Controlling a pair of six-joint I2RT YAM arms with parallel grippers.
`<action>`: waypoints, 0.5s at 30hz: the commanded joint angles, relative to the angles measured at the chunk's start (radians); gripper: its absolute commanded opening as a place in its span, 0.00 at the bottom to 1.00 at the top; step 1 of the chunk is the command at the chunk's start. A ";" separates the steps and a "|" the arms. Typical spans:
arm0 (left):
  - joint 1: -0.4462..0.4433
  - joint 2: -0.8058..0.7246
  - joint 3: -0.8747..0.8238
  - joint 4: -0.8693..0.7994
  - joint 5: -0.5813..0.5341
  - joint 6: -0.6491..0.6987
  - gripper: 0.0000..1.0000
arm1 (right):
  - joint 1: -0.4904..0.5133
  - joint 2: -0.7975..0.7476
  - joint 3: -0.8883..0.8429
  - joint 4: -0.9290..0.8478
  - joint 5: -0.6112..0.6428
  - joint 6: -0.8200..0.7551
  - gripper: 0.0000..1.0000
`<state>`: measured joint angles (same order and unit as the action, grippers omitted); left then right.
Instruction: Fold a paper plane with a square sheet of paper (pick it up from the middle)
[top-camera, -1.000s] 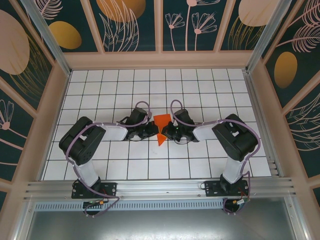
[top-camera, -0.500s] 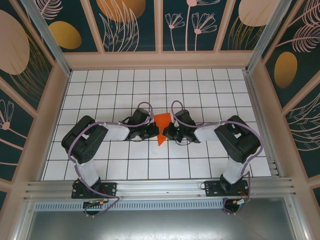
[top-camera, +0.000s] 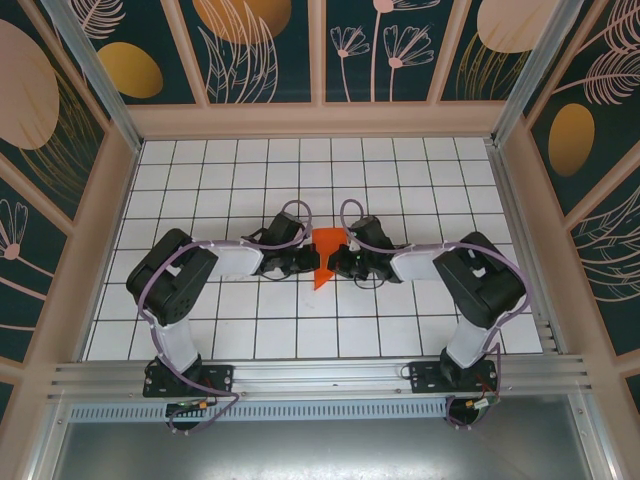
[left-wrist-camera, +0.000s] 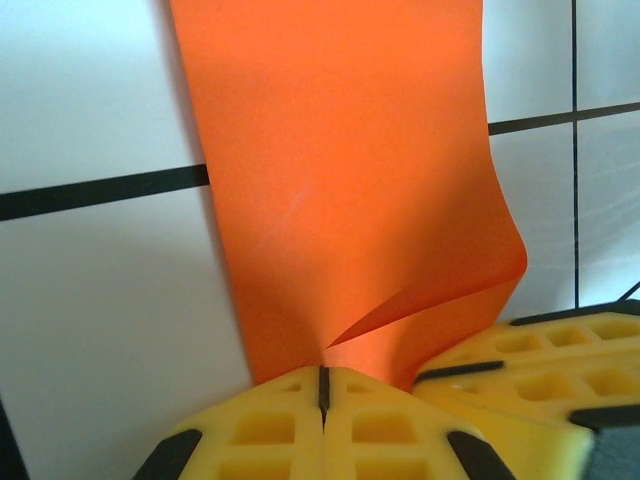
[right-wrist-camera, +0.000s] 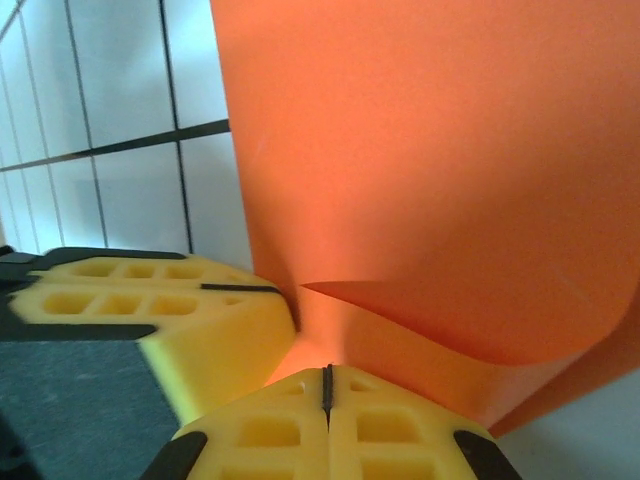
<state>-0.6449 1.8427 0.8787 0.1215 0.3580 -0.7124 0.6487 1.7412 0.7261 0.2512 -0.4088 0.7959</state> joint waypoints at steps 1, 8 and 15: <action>0.004 0.074 -0.017 -0.129 -0.119 0.045 0.00 | -0.009 0.018 0.020 -0.037 0.026 -0.034 0.00; 0.003 0.083 -0.028 -0.157 -0.153 0.050 0.00 | -0.085 -0.005 -0.062 -0.029 0.046 -0.025 0.00; 0.003 0.095 -0.024 -0.168 -0.163 0.062 0.00 | -0.157 -0.146 -0.074 -0.085 0.076 -0.037 0.00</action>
<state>-0.6483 1.8473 0.8864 0.1116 0.3443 -0.6838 0.5087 1.6707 0.6537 0.2264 -0.3927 0.7853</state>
